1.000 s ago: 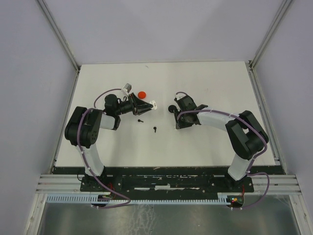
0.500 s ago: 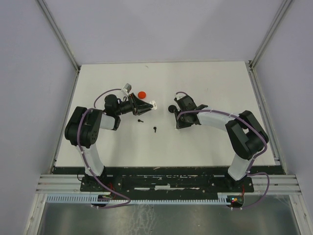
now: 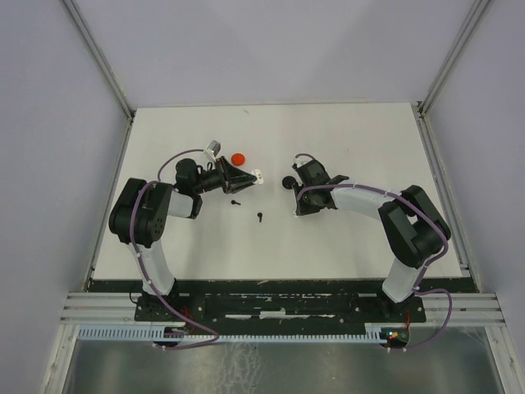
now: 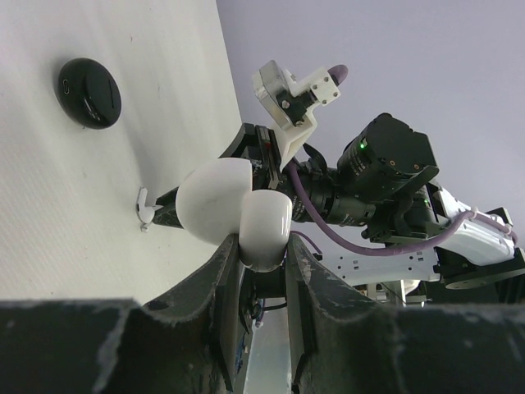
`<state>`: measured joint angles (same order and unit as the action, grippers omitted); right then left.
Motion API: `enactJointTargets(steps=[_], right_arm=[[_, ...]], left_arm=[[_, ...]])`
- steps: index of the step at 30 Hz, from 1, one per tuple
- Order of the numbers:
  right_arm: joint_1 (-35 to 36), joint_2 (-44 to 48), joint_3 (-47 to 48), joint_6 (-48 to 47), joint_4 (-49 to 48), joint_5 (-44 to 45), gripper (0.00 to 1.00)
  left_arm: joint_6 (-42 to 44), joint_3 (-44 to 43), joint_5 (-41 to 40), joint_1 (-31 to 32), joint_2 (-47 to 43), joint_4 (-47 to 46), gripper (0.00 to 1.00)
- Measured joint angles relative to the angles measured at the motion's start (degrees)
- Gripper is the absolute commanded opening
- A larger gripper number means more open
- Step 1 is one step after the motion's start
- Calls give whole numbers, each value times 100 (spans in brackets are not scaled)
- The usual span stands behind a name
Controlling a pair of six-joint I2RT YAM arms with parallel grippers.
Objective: Insert the wireless bluetooth earbuds into the charging case
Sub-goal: Pick up the earbud from the center of the board.
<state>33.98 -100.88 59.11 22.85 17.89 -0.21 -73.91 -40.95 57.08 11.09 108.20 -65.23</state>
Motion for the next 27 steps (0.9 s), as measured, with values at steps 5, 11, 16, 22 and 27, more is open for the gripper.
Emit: enactJointTargets(steps=[5,11,16,22,27], right_arm=[[0,35,-4,-13,26,157,17],[-2,273,-66,-35,127,433,16],[-2,479,-74,-68,166,575,16],[0,531,-74,-83,258,673,17],[0,531,-74,-83,278,680,17]], left_arm=[[-2,0,0,0,0,-7,20],[-2,0,0,0,0,-7,20],[-2,0,2,0,0,-7,20],[-2,0,0,0,0,-7,20],[-2,0,0,0,0,-9,20]])
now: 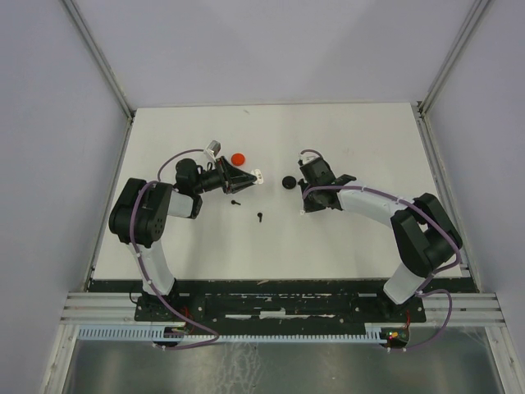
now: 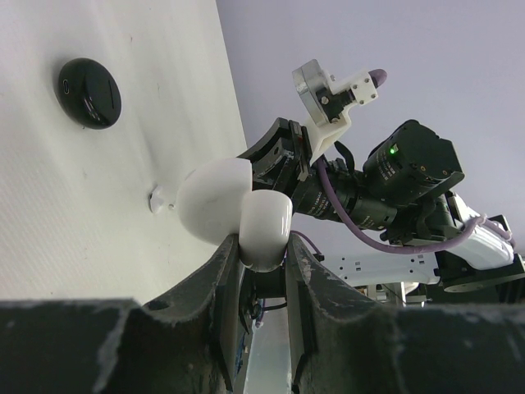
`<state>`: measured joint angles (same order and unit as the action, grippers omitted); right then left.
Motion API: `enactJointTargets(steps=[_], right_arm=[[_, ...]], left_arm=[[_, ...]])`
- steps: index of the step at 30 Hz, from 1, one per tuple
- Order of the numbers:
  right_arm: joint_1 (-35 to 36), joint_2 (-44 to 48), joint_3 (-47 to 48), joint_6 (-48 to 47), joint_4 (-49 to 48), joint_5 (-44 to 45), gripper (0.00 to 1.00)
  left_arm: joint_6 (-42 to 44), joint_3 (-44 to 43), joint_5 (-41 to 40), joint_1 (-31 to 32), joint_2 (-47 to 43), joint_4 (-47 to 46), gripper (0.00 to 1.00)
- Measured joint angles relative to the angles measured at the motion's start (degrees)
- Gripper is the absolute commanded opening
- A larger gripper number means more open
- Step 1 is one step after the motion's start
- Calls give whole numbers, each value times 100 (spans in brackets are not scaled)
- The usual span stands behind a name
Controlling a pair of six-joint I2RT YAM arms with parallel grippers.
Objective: Insert the wireless bluetooth earbuds into the charging case
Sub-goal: Pick up the earbud from the center of the board.
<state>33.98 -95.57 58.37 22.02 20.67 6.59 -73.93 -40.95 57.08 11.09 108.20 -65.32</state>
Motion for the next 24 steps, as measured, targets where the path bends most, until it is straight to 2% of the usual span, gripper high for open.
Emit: enactJointTargets(steps=[11,24], right_arm=[[0,4,26,-26,127,90,16],[0,-81,785,59,772,719,16]], left_arm=[[-15,0,0,0,0,-22,20],[-363,11,0,0,0,-299,20]])
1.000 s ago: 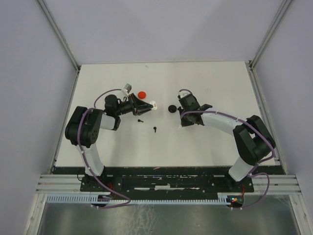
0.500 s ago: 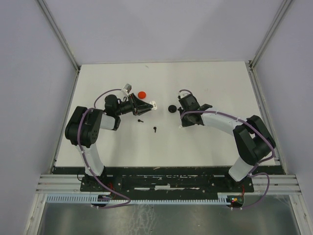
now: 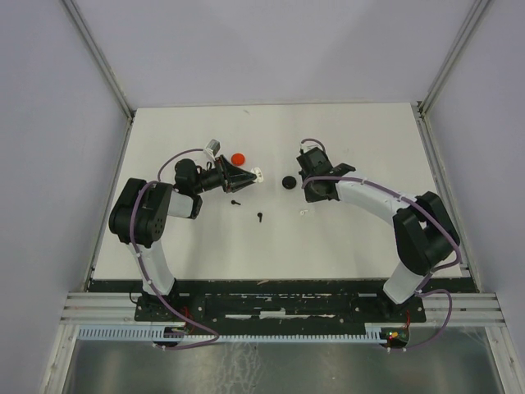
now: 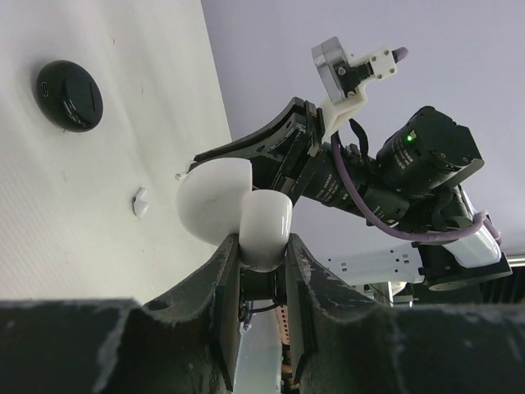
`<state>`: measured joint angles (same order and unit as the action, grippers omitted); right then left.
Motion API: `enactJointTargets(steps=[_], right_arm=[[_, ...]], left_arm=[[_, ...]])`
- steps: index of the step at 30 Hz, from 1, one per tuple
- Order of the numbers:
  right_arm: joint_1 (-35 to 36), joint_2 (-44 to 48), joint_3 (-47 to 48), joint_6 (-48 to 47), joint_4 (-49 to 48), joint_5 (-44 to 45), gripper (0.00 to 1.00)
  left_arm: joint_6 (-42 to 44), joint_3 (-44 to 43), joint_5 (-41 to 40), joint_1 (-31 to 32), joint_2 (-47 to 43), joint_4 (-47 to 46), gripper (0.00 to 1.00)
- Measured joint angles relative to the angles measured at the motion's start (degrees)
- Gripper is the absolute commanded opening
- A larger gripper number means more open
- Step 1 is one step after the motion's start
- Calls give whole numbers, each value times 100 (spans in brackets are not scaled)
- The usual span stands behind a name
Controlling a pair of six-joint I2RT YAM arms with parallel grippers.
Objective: Insert the wireless bluetooth earbuds into the charging case
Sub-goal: Pick up the earbud from the center of the board.
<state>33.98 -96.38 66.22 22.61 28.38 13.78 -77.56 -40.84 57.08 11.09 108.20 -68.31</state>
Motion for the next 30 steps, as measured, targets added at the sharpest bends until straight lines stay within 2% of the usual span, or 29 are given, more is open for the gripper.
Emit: enactJointTargets(steps=[13,30], right_arm=[[0,-81,44,-13,350,566,16],[0,-83,52,-57,391,664,16]], left_arm=[[-52,0,0,2,0,-57,20],[-52,0,0,4,0,-57,20]])
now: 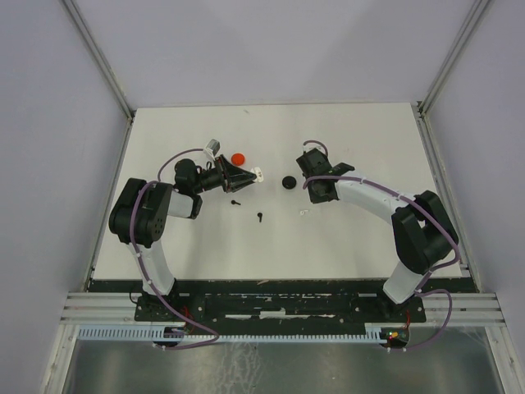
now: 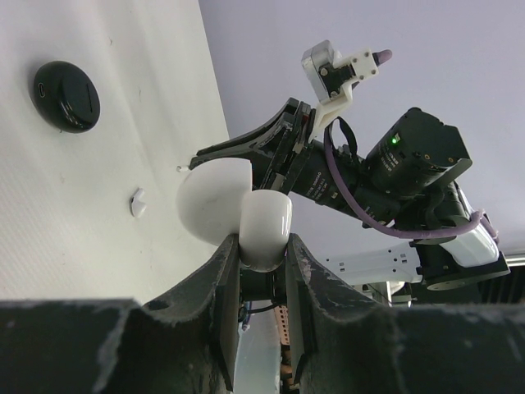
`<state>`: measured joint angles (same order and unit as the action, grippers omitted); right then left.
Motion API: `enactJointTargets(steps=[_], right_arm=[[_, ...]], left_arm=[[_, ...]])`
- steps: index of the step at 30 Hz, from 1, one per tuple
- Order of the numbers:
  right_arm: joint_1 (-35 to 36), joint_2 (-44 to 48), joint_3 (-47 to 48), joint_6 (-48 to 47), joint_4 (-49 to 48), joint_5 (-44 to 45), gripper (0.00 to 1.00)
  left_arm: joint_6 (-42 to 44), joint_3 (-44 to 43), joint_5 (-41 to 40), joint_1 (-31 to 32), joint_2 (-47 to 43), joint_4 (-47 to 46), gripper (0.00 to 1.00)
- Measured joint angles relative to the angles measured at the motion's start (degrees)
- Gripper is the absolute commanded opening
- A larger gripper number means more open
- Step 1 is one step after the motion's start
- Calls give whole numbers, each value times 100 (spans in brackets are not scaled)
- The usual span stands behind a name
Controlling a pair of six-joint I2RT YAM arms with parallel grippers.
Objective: Insert the wireless bluetooth earbuds into the charging case
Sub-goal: Pick up the earbud from the center of the board, then place the earbud at the center of the board.
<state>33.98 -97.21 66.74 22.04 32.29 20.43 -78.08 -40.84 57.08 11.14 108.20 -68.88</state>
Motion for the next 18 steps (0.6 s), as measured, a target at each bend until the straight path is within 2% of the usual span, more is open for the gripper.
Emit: enactJointTargets(steps=[18], right_arm=[[4,-111,184,-153,214,570,16]], left_arm=[[0,0,-9,146,0,107,20]])
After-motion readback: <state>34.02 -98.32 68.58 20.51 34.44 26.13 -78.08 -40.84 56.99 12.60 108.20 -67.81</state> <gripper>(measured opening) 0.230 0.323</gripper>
